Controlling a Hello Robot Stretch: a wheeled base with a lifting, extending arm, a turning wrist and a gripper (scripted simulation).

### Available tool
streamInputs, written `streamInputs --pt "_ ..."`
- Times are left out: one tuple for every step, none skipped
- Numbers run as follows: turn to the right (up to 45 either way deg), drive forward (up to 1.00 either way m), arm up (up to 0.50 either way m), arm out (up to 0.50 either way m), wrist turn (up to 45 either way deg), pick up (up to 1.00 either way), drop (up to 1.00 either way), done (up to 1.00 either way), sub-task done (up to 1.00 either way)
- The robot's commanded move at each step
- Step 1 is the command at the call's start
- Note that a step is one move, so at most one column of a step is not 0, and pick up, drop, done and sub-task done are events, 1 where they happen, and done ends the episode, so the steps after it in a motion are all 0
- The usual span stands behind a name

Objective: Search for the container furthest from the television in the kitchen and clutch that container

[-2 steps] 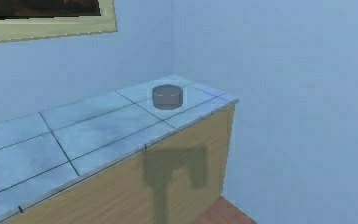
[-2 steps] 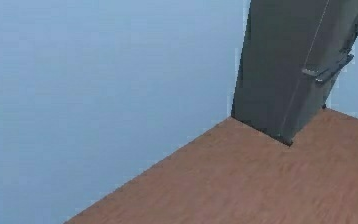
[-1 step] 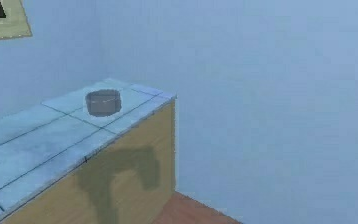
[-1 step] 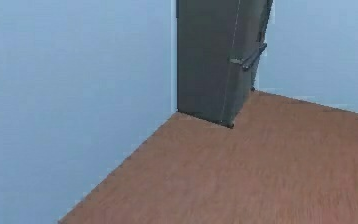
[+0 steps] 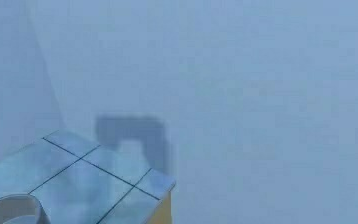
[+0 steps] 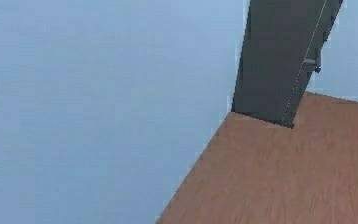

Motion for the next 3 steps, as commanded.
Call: streamInputs --pt "-45.0 0.00 0.00 0.00 0.0 0.00 0.00 0.00 0.00" --pt "-45.0 0.00 0.00 0.00 0.0 0.00 0.00 0.00 0.00" --pt "-42.0 0.00 0.00 0.00 0.0 0.00 0.00 0.00 0.00"
